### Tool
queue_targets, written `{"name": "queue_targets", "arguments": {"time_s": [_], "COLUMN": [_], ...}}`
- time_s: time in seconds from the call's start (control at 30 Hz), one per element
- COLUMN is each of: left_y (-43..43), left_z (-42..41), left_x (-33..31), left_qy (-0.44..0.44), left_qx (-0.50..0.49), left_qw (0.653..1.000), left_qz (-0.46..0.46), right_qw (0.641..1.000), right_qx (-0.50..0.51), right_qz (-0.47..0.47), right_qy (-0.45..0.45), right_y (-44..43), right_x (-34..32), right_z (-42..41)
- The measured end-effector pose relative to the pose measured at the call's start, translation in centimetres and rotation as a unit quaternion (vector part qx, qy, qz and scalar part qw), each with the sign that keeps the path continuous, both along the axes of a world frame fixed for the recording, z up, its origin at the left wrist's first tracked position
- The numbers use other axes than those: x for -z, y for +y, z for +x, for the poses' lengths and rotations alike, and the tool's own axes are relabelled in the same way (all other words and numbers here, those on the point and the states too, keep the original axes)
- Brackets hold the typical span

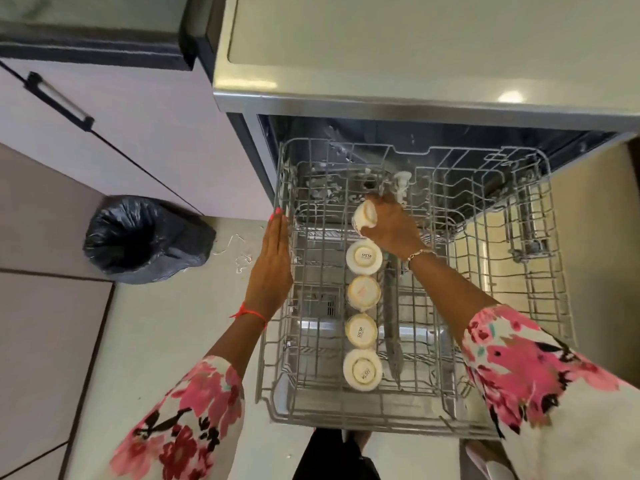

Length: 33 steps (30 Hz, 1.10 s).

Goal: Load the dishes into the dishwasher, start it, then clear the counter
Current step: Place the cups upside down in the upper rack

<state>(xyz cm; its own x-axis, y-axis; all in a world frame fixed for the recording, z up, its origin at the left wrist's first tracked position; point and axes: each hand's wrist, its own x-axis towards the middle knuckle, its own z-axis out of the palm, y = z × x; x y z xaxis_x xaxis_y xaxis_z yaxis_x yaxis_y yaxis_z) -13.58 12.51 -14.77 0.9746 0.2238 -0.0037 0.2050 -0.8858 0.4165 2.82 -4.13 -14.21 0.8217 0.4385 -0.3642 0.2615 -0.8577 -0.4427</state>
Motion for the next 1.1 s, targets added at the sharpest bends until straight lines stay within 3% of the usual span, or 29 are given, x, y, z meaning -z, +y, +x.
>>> {"name": "queue_targets", "arguments": {"time_s": [0.23, 0.6, 0.93, 1.1], "left_y": [0.1, 0.0, 0.0, 0.0], "left_z": [0.0, 0.2, 0.1, 0.2], "left_x": [0.3, 0.4, 1.1, 1.0], "left_qy": [-0.003, 0.025, 0.011, 0.02], "left_qx": [-0.039, -0.051, -0.05, -0.048], "left_qw": [0.996, 0.997, 0.998, 0.998], "left_qz": [-0.081, -0.056, -0.043, -0.034], "right_qw": [0.999, 0.994, 0.996, 0.997], "right_qx": [-0.039, -0.067, -0.036, -0.035], "right_qz": [-0.026, -0.091, -0.075, -0.065], "right_qy": [-0.015, -0.003, 0.02, -0.01], "right_y": [1.1, 1.8, 1.9, 1.7], "right_x": [2.0, 3.7, 3.7, 2.7], "right_z": [0.8, 0.6, 1.1, 0.3]}}
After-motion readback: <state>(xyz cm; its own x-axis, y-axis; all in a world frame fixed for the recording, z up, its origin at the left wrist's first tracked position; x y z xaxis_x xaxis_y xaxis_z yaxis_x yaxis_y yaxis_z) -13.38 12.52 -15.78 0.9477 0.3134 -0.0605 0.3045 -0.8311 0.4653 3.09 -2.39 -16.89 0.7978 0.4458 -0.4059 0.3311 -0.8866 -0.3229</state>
